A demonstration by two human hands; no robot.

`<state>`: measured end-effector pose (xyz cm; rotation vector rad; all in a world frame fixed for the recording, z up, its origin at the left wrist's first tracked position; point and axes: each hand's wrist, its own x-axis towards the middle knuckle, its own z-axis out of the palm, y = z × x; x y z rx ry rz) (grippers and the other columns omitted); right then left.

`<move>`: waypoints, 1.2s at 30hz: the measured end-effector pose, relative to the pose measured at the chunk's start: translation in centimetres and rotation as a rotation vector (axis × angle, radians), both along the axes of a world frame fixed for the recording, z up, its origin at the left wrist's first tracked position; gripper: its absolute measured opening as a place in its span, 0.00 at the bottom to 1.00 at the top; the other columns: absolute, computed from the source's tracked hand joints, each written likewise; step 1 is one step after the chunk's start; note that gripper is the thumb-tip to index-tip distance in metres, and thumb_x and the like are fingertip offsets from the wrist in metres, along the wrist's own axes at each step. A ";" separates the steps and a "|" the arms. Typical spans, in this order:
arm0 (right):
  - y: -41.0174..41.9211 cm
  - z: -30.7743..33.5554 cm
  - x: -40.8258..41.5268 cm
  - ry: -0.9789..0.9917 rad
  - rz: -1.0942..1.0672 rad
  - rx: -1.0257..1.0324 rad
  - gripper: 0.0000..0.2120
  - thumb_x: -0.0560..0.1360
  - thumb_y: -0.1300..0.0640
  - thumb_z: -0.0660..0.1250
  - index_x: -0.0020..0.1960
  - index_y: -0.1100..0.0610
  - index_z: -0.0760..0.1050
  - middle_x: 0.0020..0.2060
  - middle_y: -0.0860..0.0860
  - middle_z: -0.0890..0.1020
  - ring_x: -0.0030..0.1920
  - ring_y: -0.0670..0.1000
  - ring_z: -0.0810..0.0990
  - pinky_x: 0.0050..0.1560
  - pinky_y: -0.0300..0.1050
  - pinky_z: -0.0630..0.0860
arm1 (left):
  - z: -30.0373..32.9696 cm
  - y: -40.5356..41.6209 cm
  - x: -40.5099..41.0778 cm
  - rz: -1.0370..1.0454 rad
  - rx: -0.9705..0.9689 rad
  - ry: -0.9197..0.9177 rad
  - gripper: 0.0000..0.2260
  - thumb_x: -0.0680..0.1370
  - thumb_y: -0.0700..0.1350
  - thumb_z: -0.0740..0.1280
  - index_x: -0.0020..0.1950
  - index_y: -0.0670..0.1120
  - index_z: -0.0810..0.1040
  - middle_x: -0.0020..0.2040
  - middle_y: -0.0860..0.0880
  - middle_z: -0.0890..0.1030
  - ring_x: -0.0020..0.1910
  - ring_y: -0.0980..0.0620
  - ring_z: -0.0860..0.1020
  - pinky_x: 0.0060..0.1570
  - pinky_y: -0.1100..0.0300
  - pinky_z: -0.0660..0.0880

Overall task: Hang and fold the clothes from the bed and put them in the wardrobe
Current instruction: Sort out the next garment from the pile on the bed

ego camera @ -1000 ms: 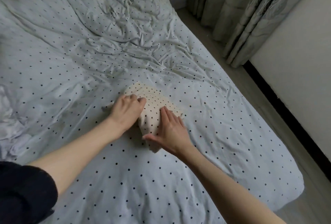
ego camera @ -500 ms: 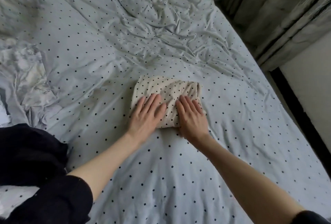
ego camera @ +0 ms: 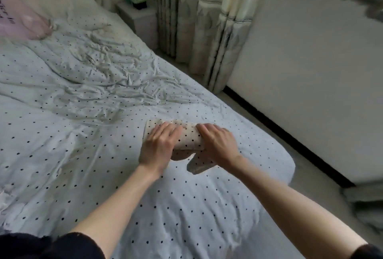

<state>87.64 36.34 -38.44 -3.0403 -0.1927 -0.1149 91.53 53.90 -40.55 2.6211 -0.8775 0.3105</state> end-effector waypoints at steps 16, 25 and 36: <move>-13.7 7.7 -39.6 -0.315 -0.920 -0.196 0.18 0.59 0.63 0.73 0.49 0.61 0.81 0.41 0.53 0.83 0.39 0.56 0.82 0.32 0.44 0.77 | 8.2 -25.0 -25.8 -1.026 -0.182 -0.212 0.16 0.73 0.38 0.54 0.50 0.40 0.81 0.43 0.43 0.80 0.43 0.41 0.80 0.48 0.46 0.77; -17.7 12.4 -59.0 -0.331 -1.328 -0.346 0.26 0.52 0.62 0.78 0.50 0.60 0.81 0.43 0.53 0.84 0.40 0.55 0.83 0.36 0.44 0.79 | 13.8 -36.7 -43.9 -1.498 -0.080 -0.191 0.18 0.64 0.34 0.71 0.53 0.40 0.79 0.45 0.44 0.79 0.43 0.43 0.78 0.46 0.50 0.76; -23.9 25.1 -74.9 -0.328 -1.672 -0.637 0.28 0.52 0.70 0.70 0.52 0.62 0.80 0.44 0.55 0.84 0.41 0.57 0.84 0.36 0.49 0.80 | 26.2 -49.4 -61.3 -1.831 -0.375 -0.242 0.22 0.63 0.34 0.72 0.57 0.41 0.79 0.48 0.46 0.81 0.46 0.44 0.80 0.41 0.58 0.74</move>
